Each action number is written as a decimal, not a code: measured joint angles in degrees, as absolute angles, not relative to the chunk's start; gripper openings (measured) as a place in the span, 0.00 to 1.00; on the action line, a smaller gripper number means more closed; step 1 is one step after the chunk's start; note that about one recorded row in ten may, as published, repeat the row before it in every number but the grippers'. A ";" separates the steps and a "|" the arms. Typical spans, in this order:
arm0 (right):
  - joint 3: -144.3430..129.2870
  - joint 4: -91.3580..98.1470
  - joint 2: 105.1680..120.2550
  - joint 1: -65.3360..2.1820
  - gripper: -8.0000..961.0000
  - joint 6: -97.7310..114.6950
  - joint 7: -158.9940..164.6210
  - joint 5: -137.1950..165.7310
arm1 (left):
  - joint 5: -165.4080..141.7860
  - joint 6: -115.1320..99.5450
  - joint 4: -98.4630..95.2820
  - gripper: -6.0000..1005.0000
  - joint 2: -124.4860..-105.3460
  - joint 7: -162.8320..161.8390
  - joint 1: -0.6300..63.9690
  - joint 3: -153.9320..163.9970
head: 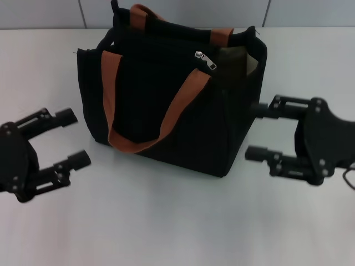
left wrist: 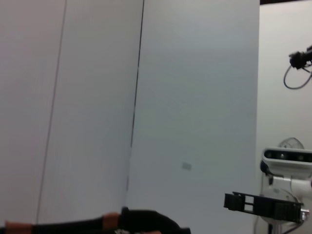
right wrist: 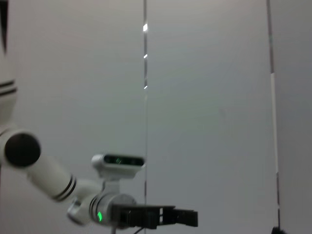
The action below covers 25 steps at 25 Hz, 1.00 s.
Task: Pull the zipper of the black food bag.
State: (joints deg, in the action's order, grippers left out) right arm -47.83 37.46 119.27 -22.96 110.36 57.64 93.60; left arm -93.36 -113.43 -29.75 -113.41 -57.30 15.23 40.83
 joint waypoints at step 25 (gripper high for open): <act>-48.52 37.40 119.36 -22.47 0.65 109.92 53.22 99.58 | -102.04 -112.52 -29.66 0.76 -116.02 -52.90 15.91 40.96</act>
